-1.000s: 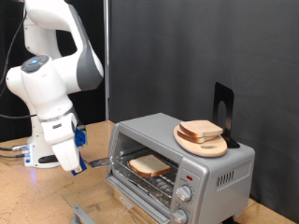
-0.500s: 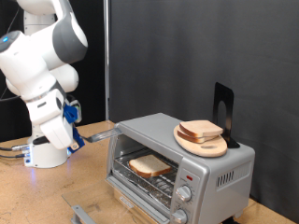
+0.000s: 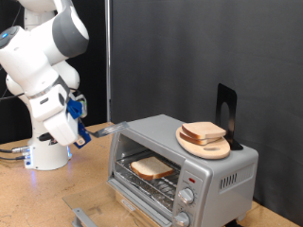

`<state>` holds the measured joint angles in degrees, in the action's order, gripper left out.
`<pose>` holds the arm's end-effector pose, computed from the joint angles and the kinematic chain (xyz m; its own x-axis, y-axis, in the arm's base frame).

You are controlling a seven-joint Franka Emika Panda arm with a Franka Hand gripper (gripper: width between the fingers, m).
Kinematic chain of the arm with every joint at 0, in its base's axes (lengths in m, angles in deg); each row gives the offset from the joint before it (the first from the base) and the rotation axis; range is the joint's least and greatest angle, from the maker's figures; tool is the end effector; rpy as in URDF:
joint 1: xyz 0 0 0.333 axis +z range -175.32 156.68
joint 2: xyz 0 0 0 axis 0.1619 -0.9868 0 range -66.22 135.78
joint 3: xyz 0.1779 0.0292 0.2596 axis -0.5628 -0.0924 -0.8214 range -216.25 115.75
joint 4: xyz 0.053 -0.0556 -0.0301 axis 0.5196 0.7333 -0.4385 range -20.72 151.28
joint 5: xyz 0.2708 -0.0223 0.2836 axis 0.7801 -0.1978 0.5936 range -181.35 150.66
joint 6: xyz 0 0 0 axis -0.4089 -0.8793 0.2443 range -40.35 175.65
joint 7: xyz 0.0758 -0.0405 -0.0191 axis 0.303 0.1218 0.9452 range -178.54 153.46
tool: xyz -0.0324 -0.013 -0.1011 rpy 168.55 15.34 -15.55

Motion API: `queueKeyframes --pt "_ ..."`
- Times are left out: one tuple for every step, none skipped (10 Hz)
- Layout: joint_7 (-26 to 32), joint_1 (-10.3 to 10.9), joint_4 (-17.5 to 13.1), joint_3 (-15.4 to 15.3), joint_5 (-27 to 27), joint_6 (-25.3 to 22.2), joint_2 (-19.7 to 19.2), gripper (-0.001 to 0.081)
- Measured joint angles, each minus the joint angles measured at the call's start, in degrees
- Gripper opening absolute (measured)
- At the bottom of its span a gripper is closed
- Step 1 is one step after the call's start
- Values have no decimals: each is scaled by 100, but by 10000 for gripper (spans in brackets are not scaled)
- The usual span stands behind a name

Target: Make a piece of toast with the oven

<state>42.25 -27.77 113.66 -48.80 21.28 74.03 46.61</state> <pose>0.4288 -0.1151 0.3828 0.9518 0.2071 0.2264 0.2976 -0.8024 -0.5173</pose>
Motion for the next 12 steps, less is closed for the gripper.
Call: queueKeyframes --pt "-36 52 -1 -24 266 -202 115 368" --pt "-122 96 26 -89 439 -306 263 368" --pt "-262 145 90 -188 525 -317 426 368" --pt "-438 190 175 -310 573 -309 600 368" --pt "-631 233 280 -448 677 -235 780 368" --pt "-810 278 399 -592 784 -137 964 368" --pt "-969 330 517 -740 940 -15 1144 368" --pt "-1132 390 624 -882 1090 102 1315 368" --pt "-1313 449 712 -1034 1224 214 1469 368" --pt "-1509 516 778 -1185 1351 308 1607 368" --pt "-1717 580 822 -1355 1461 422 1729 368" --pt "-1920 646 848 -1534 1576 539 1831 368"
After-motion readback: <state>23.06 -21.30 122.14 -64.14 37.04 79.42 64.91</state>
